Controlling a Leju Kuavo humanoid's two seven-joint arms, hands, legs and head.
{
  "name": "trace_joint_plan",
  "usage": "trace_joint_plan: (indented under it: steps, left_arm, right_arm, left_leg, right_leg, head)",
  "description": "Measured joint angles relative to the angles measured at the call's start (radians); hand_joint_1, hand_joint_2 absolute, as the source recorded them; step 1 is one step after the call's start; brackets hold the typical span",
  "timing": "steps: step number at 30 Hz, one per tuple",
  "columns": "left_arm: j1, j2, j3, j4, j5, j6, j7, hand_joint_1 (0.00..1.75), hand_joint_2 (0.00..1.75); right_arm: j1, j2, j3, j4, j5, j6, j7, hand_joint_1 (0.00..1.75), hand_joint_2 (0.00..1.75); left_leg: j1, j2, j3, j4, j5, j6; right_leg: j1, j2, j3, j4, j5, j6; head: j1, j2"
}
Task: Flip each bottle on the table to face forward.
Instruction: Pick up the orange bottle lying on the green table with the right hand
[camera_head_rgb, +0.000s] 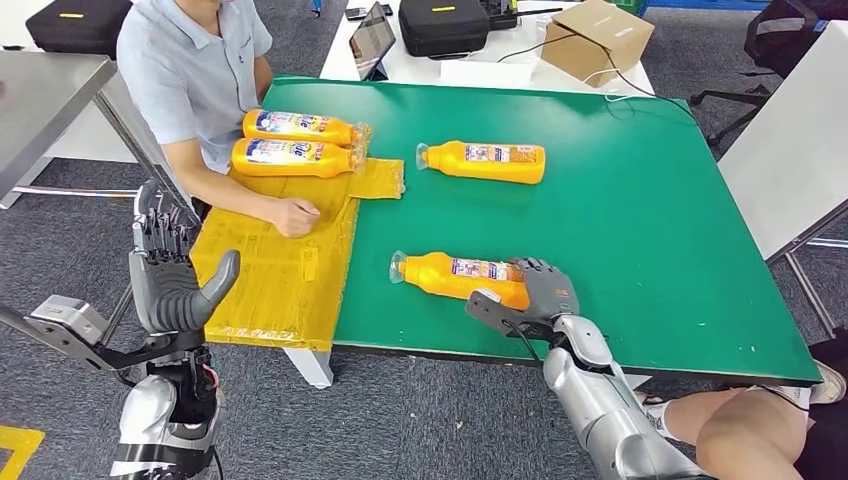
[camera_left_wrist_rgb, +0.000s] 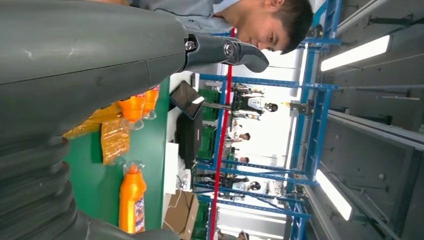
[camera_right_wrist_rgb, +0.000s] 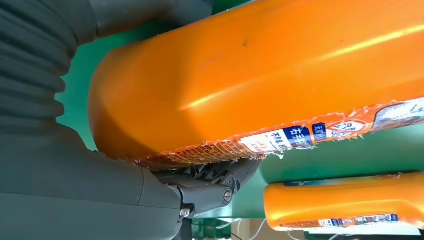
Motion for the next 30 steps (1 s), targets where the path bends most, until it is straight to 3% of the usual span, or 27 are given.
trace_joint_plan:
  steps: [2, 5, 8, 10, 14, 18, 30]
  left_arm:
    - [0.002, 0.0, -0.001, 0.006, 0.0, -0.001, 0.009, 0.0, 1.75]
    - [0.001, 0.002, -0.01, 0.023, -0.029, 0.016, 0.028, 0.0, 1.75]
    - [-0.001, 0.003, -0.036, 0.06, -0.128, 0.098, 0.066, 0.0, 1.75]
    - [-0.001, 0.003, -0.06, 0.093, -0.195, 0.16, 0.071, 0.0, 1.75]
    - [0.021, 0.003, -0.115, 0.149, -0.346, 0.258, 0.021, 0.0, 1.75]
    - [0.054, 0.001, -0.152, 0.179, -0.377, 0.261, 0.004, 0.0, 1.75]
    - [0.066, 0.0, -0.167, 0.202, -0.381, 0.262, 0.003, 0.0, 1.75]
  right_arm:
    - [0.003, 0.0, -0.002, 0.002, -0.032, 0.002, -0.025, 1.75, 1.75]
    - [0.025, 0.006, -0.024, -0.008, -0.157, 0.01, -0.167, 1.75, 1.75]
    - [0.097, 0.029, -0.06, -0.079, -0.325, 0.01, -0.33, 1.75, 1.75]
    - [0.152, 0.049, -0.072, -0.154, -0.406, 0.001, -0.375, 1.75, 1.75]
    - [0.238, 0.081, -0.075, -0.338, -0.533, -0.031, -0.411, 1.75, 1.75]
    - [0.282, 0.096, -0.074, -0.467, -0.568, -0.044, -0.412, 1.75, 1.75]
    - [0.315, 0.101, -0.072, -0.554, -0.577, -0.046, -0.412, 1.75, 1.75]
  left_leg:
    - [0.0, 0.0, 0.001, 0.0, 0.0, 0.0]
    - [0.0, 0.0, 0.002, 0.0, 0.0, 0.0]
    - [0.0, -0.001, -0.001, 0.0, 0.0, 0.0]
    - [0.0, -0.003, -0.003, 0.0, 0.001, 0.0]
    - [0.0, -0.004, -0.007, 0.0, 0.001, 0.0]
    - [-0.001, -0.004, -0.012, 0.0, 0.001, 0.0]
    - [-0.001, -0.004, -0.014, 0.0, 0.001, 0.0]
  right_leg:
    - [0.0, 0.0, 0.001, 0.0, 0.0, 0.0]
    - [0.0, 0.0, 0.002, 0.0, 0.0, 0.0]
    - [-0.001, -0.001, 0.001, 0.0, 0.0, 0.0]
    - [-0.001, -0.001, -0.001, 0.001, 0.001, 0.001]
    - [-0.001, -0.002, -0.005, 0.001, 0.0, 0.001]
    - [-0.002, -0.002, -0.01, 0.001, 0.0, 0.001]
    - [-0.002, -0.002, -0.011, 0.001, 0.0, 0.001]
  head:
    - [0.0, 0.0]
    - [0.0, 0.0]
    - [0.0, 0.0]
    - [0.0, 0.0]
    - [0.0, 0.0]
    - [0.0, 0.0]
    - [0.0, 0.0]
